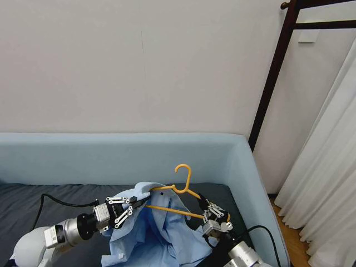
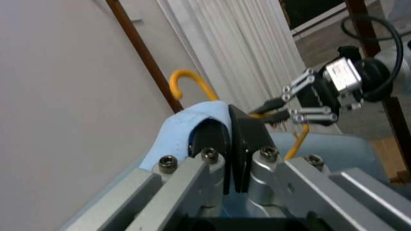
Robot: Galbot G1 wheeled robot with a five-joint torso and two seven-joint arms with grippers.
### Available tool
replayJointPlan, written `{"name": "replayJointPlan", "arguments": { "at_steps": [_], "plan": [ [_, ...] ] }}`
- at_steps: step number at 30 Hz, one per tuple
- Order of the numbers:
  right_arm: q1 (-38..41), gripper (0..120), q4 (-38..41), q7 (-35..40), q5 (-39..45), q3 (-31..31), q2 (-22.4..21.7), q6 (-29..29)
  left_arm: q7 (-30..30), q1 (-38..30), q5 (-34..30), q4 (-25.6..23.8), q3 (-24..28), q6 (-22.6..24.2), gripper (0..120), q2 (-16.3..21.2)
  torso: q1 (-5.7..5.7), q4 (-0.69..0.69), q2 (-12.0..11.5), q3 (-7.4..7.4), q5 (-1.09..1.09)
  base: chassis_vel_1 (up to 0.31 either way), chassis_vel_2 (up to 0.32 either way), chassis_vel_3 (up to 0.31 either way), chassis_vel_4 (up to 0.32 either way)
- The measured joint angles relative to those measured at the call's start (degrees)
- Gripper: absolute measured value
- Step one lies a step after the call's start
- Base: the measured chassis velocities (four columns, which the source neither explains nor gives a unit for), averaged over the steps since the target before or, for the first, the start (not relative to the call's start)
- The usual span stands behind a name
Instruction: Pick up the clothes from the sofa and hang them on the clothes hanger.
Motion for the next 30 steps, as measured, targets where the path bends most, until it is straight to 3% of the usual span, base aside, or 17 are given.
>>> {"name": "replayJointPlan", "arguments": {
  "at_steps": [9, 30],
  "plan": [
    [-0.91, 5, 3.35, 0.67, 0.52, 1.62, -2.18, 2.52, 0.18, -1.67, 0.94, 4.06, 1.38, -0.43, 0, -0.51, 0.00, 0.00, 0.00, 0.00, -0.01, 0.000, 0.000, 0.000, 0.000],
    [8.05, 5, -3.02, 1.26, 3.68, -9.63, 6.29, -1.98, 3.80, 1.26, 4.71, 0.76, 6.30, -1.79, 0, -7.54, 0.00, 0.00, 0.00, 0.00, 0.00, 0.000, 0.000, 0.000, 0.000]
  ]
}}
